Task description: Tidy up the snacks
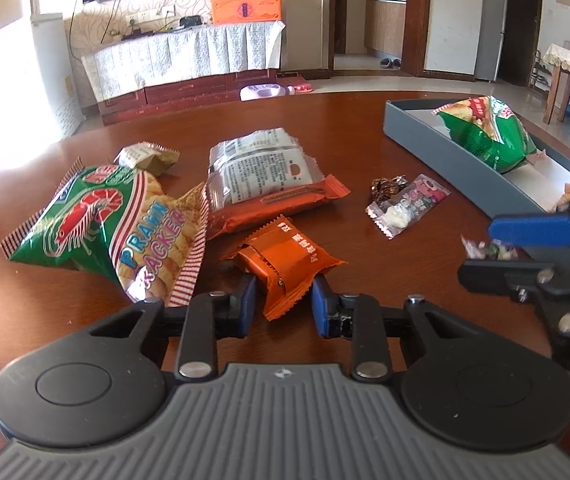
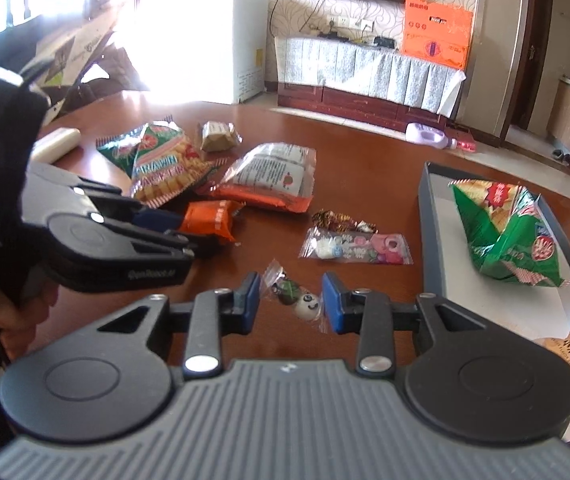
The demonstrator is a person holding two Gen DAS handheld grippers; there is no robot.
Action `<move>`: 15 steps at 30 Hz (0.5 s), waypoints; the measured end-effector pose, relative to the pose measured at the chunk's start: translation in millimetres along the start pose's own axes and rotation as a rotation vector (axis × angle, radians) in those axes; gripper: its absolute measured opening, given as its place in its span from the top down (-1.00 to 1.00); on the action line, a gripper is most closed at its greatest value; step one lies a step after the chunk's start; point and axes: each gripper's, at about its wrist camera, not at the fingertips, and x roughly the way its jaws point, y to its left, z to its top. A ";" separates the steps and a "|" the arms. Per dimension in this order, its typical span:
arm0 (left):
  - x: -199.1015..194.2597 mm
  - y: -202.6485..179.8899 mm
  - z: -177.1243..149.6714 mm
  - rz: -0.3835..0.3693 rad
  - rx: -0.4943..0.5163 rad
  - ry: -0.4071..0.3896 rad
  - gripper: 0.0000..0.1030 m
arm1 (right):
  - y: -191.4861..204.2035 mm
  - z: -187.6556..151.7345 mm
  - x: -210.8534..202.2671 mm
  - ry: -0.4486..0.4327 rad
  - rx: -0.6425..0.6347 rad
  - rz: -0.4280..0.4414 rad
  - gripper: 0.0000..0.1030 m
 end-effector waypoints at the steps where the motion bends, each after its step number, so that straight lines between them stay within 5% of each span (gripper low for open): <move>1: -0.7 -1.9 0.4 -0.002 0.003 -0.002 0.35 | -0.9 0.8 -2.7 -0.010 0.002 0.000 0.28; 15: -8.1 -24.5 12.7 0.010 0.017 -0.024 0.47 | -9.5 4.6 -22.6 -0.073 0.025 0.008 0.28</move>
